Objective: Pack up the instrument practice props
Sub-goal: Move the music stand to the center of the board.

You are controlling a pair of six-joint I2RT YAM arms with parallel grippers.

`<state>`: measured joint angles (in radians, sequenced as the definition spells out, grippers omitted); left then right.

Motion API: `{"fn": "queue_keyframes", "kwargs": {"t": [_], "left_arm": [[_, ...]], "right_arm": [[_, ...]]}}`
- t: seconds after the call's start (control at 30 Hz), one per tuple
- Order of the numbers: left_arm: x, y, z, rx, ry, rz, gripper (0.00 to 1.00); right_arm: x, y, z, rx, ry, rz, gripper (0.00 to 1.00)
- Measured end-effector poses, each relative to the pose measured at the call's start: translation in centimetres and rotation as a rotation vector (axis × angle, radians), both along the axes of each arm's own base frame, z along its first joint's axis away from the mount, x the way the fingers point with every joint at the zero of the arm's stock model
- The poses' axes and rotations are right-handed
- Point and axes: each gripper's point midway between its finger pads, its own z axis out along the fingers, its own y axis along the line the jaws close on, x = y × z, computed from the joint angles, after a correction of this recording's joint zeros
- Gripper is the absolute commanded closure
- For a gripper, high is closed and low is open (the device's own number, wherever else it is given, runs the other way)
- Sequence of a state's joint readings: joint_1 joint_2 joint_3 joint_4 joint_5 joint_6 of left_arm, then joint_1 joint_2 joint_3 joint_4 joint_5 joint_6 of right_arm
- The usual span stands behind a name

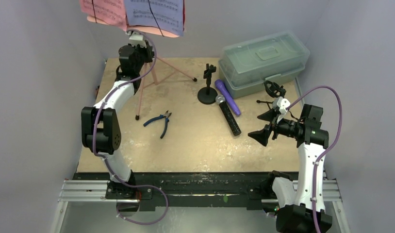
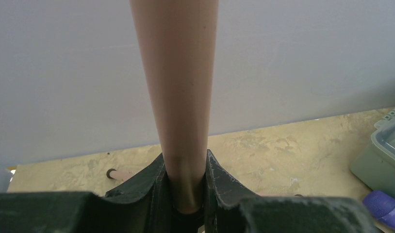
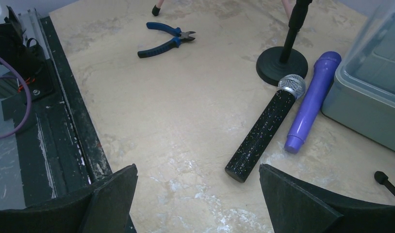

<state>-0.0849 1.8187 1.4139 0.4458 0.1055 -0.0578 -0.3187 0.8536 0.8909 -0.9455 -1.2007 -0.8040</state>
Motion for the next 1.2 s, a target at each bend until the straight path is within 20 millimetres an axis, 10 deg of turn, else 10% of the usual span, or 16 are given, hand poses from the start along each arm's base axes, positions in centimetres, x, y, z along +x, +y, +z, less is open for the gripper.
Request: {"fn": "queue_keyframes", "kwargs": {"t": [0.77, 1.2], "left_arm": [[-10.0, 0.2, -0.1, -0.005, 0.141, 0.143, 1.0], [-16.5, -3.8, -0.7, -0.08, 0.125, 0.147, 1.0]], "right_arm": [[-0.1, 0.1, 0.2, 0.0, -0.011, 0.002, 0.01], [-0.2, 0.1, 0.3, 0.0, -0.019, 0.004, 0.01]]}}
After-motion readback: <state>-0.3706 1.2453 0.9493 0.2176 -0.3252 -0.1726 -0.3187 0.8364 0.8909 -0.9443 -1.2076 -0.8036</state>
